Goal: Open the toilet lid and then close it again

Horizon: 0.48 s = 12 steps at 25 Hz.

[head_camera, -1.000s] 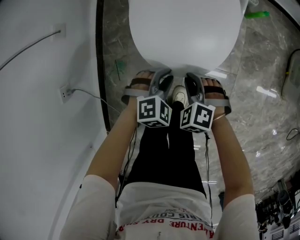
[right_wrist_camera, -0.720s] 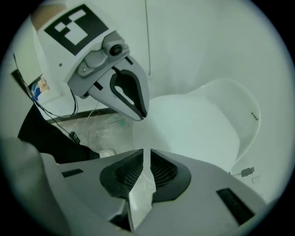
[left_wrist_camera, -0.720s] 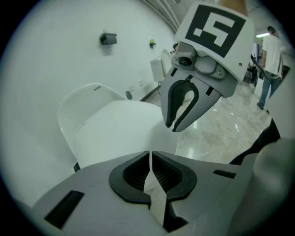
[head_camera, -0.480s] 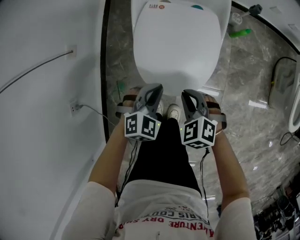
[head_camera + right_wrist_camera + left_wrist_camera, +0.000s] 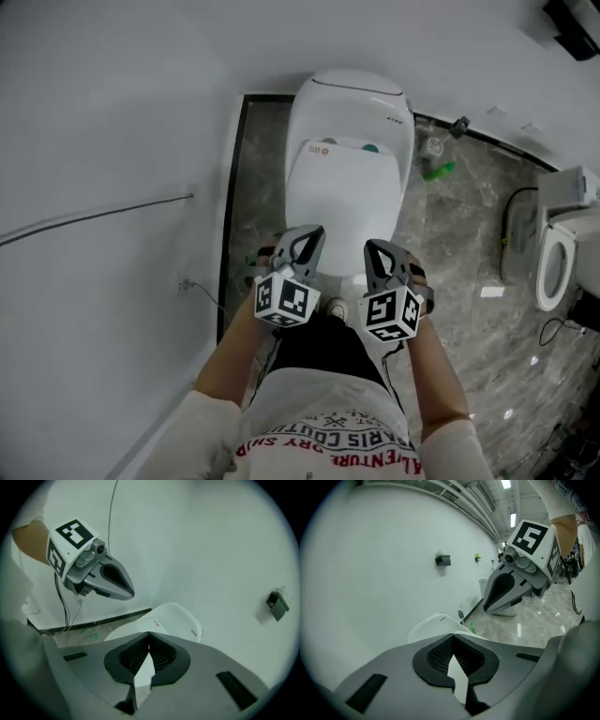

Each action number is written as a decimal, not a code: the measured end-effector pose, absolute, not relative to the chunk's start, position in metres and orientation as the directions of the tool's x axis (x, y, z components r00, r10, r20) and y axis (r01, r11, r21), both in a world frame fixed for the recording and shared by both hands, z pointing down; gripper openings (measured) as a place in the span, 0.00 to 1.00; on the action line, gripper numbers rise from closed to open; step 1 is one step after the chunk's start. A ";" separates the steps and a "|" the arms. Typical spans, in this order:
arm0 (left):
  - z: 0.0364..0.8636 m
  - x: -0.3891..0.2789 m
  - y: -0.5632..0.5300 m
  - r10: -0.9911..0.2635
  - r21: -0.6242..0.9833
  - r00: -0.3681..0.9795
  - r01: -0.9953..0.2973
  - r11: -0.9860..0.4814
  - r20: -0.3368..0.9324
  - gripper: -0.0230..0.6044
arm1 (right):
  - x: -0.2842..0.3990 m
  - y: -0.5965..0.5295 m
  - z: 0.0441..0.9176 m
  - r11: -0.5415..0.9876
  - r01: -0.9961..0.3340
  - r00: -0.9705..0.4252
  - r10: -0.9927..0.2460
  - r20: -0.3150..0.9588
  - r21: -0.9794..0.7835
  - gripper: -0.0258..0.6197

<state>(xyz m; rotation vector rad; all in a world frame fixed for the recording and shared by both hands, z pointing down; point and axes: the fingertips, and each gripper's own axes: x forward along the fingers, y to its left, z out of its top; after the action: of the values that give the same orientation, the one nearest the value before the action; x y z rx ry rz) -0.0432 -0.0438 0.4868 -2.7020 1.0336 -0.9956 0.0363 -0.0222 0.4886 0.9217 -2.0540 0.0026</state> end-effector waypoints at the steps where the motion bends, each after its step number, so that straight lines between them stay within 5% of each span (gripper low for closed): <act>1: 0.469 -0.043 -0.045 -0.632 -0.284 0.562 -0.585 -0.760 0.533 0.05 | 0.037 -0.026 0.468 0.708 -0.633 -0.359 -0.628 0.691 0.314 0.06; 12: 0.264 -0.058 -0.065 -0.799 -0.263 0.537 -0.757 -0.598 0.271 0.05 | 0.050 -0.056 0.272 0.503 -0.819 -0.350 -0.819 0.455 0.275 0.06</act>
<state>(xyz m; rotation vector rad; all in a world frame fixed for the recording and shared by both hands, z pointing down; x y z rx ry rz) -0.0584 -0.0653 0.2637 -2.6525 1.3492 -0.5574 0.0500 -0.0555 0.2718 1.3391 -2.2061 0.0013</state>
